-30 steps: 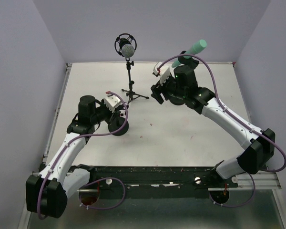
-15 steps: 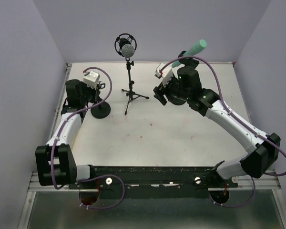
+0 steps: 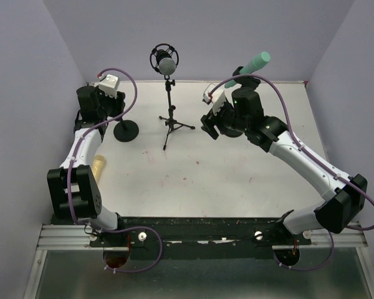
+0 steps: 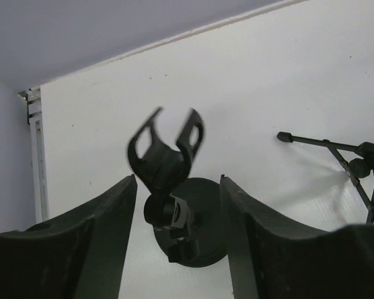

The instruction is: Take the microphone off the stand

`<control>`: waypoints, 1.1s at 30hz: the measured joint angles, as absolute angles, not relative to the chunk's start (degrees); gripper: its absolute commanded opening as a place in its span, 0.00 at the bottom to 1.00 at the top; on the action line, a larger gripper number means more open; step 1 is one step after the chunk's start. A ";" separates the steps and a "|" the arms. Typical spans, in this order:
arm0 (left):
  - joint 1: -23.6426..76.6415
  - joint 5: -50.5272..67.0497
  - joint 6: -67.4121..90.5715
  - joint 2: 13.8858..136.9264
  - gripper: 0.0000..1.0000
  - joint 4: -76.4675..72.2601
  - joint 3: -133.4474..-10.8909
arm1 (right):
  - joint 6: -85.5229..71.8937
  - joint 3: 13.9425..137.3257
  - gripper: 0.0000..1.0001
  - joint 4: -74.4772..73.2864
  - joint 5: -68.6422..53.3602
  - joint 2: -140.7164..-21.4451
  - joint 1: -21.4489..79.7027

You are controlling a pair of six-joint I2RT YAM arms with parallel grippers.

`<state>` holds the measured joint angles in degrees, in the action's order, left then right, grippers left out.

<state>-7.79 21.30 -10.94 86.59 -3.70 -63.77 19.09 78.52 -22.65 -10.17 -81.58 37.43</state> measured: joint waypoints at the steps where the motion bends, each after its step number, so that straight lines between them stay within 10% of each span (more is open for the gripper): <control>1: -7.84 21.30 -10.81 86.59 0.69 -3.66 -63.99 | 19.11 78.46 0.76 -22.76 -10.20 -81.58 37.43; 19: -6.46 30.26 -10.28 68.53 0.72 11.49 -74.11 | 15.99 78.96 0.77 -22.02 -13.23 -82.91 37.43; 33: 16.58 24.34 -24.49 68.14 0.74 30.59 -78.26 | 5.82 72.75 0.77 2.17 -15.42 -84.05 37.43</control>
